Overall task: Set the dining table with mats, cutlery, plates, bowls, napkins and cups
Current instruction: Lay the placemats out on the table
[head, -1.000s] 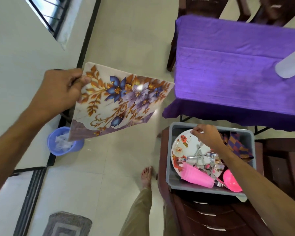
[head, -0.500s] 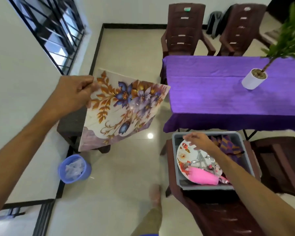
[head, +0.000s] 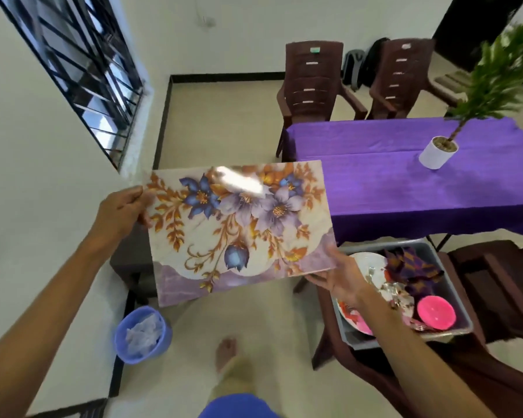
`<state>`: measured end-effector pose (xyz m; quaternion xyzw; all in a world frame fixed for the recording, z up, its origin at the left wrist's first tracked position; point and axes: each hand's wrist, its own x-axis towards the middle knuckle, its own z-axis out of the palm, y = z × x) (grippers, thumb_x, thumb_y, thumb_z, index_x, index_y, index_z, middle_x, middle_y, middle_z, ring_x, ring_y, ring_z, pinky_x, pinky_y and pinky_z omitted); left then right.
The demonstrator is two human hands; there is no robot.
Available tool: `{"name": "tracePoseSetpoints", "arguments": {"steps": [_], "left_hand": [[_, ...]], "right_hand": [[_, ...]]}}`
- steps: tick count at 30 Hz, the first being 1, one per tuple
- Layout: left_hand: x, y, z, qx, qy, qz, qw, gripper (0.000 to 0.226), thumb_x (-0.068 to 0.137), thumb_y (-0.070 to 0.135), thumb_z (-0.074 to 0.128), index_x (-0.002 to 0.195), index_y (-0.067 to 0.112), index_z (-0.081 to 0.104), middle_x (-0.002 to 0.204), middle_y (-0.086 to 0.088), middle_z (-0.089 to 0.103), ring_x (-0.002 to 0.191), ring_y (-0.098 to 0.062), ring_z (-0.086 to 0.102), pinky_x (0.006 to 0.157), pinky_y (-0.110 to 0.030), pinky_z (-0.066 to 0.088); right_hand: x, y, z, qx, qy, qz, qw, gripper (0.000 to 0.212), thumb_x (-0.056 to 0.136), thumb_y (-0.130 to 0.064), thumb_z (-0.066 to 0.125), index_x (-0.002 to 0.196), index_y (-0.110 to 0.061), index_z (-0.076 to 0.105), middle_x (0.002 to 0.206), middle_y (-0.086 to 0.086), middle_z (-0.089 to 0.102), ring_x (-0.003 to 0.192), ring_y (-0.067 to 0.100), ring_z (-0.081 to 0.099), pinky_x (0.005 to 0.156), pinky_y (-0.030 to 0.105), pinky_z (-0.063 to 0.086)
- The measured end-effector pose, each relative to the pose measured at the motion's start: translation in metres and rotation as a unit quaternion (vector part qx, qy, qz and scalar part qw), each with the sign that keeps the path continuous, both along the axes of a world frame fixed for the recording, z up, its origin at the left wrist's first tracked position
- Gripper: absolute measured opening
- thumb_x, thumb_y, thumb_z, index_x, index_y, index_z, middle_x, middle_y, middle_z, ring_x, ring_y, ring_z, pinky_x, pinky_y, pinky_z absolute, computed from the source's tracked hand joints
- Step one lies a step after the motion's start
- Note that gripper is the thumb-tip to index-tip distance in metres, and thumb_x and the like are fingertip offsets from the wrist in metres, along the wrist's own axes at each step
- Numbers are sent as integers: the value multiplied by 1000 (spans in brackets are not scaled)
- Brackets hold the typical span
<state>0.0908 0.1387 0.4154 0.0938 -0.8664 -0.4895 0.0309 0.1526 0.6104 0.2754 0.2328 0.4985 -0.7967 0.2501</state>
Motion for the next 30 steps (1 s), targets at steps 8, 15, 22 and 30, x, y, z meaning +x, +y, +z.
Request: {"name": "tracePoseSetpoints", "arguments": {"steps": [8,15,22,30], "left_hand": [[-67,-73,-49,15,-95,-23,995,20,106,25,61,100,10,73,61,-3,69,54,-15,64,52,-19,54],[-187,-56,-49,46,-143,-65,987,31,100,25,71,124,24,53,91,2,79,63,-19,72,57,-28,60],[-313,7,-78,58,-158,-160,973,36,102,26,68,132,30,48,101,-1,78,81,-27,75,66,-32,58],[-467,116,-111,33,-176,-195,964,35,100,19,67,128,27,49,96,-3,78,79,-18,75,65,-29,56]], "right_hand": [[-88,-51,14,155,34,-38,987,42,96,-28,69,132,-8,67,117,8,76,99,23,76,76,36,62],[-181,-45,38,196,26,-219,956,36,88,-27,80,117,-5,75,113,11,78,100,29,74,80,39,60],[-260,-3,30,179,-9,-356,917,29,97,-28,71,118,-9,72,104,4,79,95,22,74,80,39,59],[-382,78,5,185,-56,-416,889,19,98,-32,69,103,-14,69,101,6,74,83,21,71,58,31,56]]}}
